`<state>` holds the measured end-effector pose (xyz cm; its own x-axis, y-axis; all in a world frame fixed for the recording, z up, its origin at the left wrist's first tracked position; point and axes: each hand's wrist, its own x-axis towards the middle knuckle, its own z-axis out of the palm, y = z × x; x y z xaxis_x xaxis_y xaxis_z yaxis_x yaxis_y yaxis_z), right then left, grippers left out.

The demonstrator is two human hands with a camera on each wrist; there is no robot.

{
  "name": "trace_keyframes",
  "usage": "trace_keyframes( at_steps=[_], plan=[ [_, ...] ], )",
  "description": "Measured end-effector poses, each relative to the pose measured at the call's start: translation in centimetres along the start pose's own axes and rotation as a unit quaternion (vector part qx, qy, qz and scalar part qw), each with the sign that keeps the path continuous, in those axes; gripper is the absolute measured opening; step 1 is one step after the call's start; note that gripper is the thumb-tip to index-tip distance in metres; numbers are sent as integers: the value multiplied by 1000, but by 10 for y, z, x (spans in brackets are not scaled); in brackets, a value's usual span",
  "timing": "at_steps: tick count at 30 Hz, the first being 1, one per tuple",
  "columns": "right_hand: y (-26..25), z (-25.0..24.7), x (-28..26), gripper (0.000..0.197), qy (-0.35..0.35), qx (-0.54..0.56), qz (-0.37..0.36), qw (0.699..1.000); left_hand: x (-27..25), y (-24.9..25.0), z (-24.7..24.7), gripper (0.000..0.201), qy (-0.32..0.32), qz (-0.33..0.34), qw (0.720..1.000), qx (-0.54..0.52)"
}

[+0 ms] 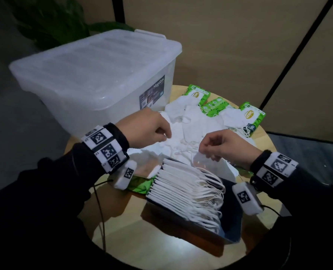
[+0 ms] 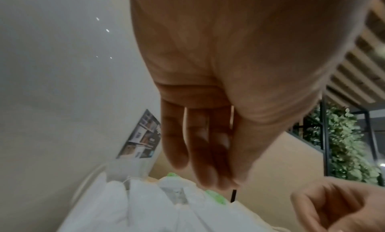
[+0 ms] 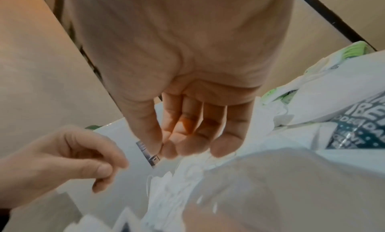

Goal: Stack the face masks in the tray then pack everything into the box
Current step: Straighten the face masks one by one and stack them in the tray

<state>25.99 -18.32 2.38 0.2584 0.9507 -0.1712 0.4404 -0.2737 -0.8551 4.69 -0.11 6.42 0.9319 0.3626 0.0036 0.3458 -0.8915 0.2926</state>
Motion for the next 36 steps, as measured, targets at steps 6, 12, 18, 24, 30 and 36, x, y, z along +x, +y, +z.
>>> trace_keyframes(
  at_steps=[6, 12, 18, 24, 30, 36],
  plan=[
    [-8, 9, 22, 20, -173, 75, 77, 979, -8, -15, 42, 43, -236, -112, 959, 111],
    [-5, 20, 36, 30, -131, -31, 114, 984, -13, -26, 74, 91, -227, -79, 952, 190],
    [0, 12, 41, 41, -104, -125, 96, 982, -15, -28, 37, 10, -146, -62, 976, 148],
    [1, 6, 46, 43, -119, -145, 89, 978, -16, -23, -11, 11, 147, -112, 981, -57],
    [-1, 6, 42, 27, -148, -75, 47, 985, 12, -2, -1, 9, 238, -68, 944, -216],
    [-9, -10, 37, 93, -125, 352, -20, 927, 33, 9, 2, 34, 221, 47, 939, -260]
  ],
)
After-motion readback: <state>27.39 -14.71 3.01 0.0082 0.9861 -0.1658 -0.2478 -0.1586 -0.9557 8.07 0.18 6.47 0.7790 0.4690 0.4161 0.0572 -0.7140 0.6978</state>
